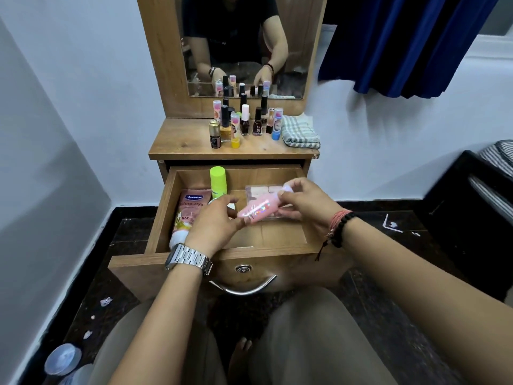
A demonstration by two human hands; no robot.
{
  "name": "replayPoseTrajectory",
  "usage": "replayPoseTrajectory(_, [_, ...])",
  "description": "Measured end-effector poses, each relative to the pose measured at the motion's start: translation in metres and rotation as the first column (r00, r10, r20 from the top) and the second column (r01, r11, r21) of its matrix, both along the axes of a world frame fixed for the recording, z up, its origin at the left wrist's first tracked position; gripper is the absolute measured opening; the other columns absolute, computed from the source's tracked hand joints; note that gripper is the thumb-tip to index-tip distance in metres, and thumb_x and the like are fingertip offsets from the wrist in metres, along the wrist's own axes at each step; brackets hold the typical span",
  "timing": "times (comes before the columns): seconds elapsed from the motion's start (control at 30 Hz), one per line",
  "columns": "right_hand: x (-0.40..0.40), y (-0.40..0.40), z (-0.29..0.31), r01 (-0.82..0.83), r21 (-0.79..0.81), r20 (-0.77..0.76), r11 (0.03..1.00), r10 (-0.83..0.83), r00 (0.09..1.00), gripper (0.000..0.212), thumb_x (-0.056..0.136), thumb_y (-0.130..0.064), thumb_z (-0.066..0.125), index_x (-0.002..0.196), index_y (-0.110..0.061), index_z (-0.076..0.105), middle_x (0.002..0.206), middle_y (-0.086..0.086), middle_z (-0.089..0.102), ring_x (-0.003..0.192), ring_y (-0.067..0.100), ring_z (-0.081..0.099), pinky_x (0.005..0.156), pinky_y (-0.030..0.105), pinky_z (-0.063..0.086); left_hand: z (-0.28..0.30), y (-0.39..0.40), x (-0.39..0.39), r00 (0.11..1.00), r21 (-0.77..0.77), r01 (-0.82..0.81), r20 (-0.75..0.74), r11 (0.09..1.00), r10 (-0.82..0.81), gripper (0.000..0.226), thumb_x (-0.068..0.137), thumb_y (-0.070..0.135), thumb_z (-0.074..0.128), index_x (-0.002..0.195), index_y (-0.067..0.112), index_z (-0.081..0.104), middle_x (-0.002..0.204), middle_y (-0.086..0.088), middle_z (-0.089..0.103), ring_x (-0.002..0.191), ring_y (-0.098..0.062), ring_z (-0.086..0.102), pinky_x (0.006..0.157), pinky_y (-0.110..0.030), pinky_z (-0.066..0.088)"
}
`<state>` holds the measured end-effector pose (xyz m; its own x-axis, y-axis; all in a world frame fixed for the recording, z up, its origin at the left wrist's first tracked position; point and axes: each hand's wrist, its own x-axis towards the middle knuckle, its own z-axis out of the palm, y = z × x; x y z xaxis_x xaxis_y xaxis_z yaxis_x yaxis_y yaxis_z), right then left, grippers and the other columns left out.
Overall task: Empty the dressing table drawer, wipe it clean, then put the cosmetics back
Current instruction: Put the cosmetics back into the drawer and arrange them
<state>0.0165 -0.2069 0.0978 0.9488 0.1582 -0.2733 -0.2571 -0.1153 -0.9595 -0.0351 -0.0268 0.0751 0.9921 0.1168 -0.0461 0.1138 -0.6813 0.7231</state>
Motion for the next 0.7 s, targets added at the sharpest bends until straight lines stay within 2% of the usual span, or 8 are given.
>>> replayPoseTrajectory(0.07, [0.001,0.000,-0.007,-0.058,-0.061,-0.042,0.996,0.055,0.998,0.009,0.095,-0.002,0.050,0.097,-0.008,0.044,0.098,0.016,0.056,0.075,0.016,0.061,0.057,0.022,0.058,-0.003,0.001,0.001,0.999,-0.008,0.003,-0.039,1.000,-0.004,0.044,0.083,0.020,0.073,0.122,0.013,0.057,0.101,-0.004,0.071,0.097,-0.023,0.065,0.091,-0.036,0.049])
replayPoseTrajectory(0.13, [0.001,-0.005,-0.013,-0.108,-0.156,-0.050,0.982,0.101,0.994,0.009,0.094,-0.004,0.053,0.093,-0.009,0.046,0.087,0.012,0.060,0.073,0.017,0.064,0.066,0.025,0.058,-0.003,-0.002,0.003,0.996,0.057,0.044,-0.079,0.997,-0.039,0.038,0.081,0.018,0.074,0.116,0.013,0.059,0.098,-0.003,0.071,0.096,-0.021,0.064,0.089,-0.033,0.049])
replayPoseTrajectory(0.2, [0.004,-0.008,-0.019,-0.107,-0.207,-0.058,0.973,0.097,0.994,0.010,0.091,-0.003,0.056,0.089,-0.009,0.047,0.088,0.013,0.061,0.073,0.018,0.066,0.068,0.026,0.058,-0.001,-0.003,0.004,0.989,0.118,0.099,-0.120,0.988,-0.084,0.034,0.080,0.017,0.076,0.110,0.016,0.061,0.096,-0.001,0.070,0.098,-0.019,0.063,0.089,-0.031,0.048])
replayPoseTrajectory(0.27, [0.005,-0.010,-0.022,-0.102,-0.218,-0.096,0.971,0.082,0.992,0.016,0.092,-0.003,0.056,0.080,-0.009,0.047,0.091,0.015,0.061,0.072,0.019,0.066,0.064,0.024,0.057,0.001,-0.003,0.008,0.976,0.158,0.158,-0.174,0.975,-0.130,0.034,0.078,0.017,0.077,0.108,0.017,0.061,0.093,0.002,0.065,0.099,-0.018,0.061,0.087,-0.027,0.047])
replayPoseTrajectory(0.37, [0.007,-0.008,-0.024,-0.097,-0.221,-0.146,0.970,0.066,0.987,0.020,0.092,-0.003,0.056,0.076,-0.009,0.046,0.094,0.017,0.061,0.075,0.021,0.066,0.065,0.026,0.058,0.005,-0.004,0.011,0.944,0.265,0.252,-0.277,0.931,-0.177,0.043,0.079,0.018,0.076,0.118,0.014,0.059,0.106,-0.002,0.064,0.102,-0.018,0.058,0.080,-0.022,0.042])
replayPoseTrajectory(0.47, [0.011,-0.004,-0.025,-0.058,-0.229,-0.047,0.972,0.049,0.998,0.019,0.091,-0.002,0.056,0.077,-0.012,0.047,0.095,0.016,0.060,0.083,0.023,0.066,0.074,0.031,0.058,0.007,-0.004,0.014,0.922,0.328,0.307,-0.335,0.893,-0.194,0.039,0.081,0.023,0.073,0.118,0.018,0.061,0.111,-0.004,0.066,0.100,-0.017,0.060,0.079,-0.022,0.044])
replayPoseTrajectory(0.6, [0.019,0.002,-0.022,-0.014,-0.363,0.141,0.932,0.070,0.987,0.008,0.089,-0.009,0.057,0.095,-0.015,0.054,0.097,0.011,0.065,0.067,0.017,0.065,0.065,0.028,0.059,-0.001,-0.005,0.015,0.914,0.374,0.334,-0.352,0.865,-0.200,0.039,0.083,0.027,0.071,0.120,0.021,0.061,0.113,-0.003,0.068,0.107,-0.018,0.060,0.089,-0.024,0.045])
replayPoseTrajectory(0.7, [0.027,0.012,-0.010,0.006,-0.458,0.277,0.889,0.136,0.951,0.013,0.088,-0.013,0.054,0.096,-0.023,0.056,0.103,0.003,0.065,0.081,0.020,0.067,0.075,0.039,0.059,-0.007,-0.002,0.016,0.937,0.426,0.288,-0.309,0.858,-0.160,0.039,0.085,0.030,0.068,0.123,0.022,0.060,0.121,-0.003,0.063,0.114,-0.021,0.056,0.095,-0.026,0.043])
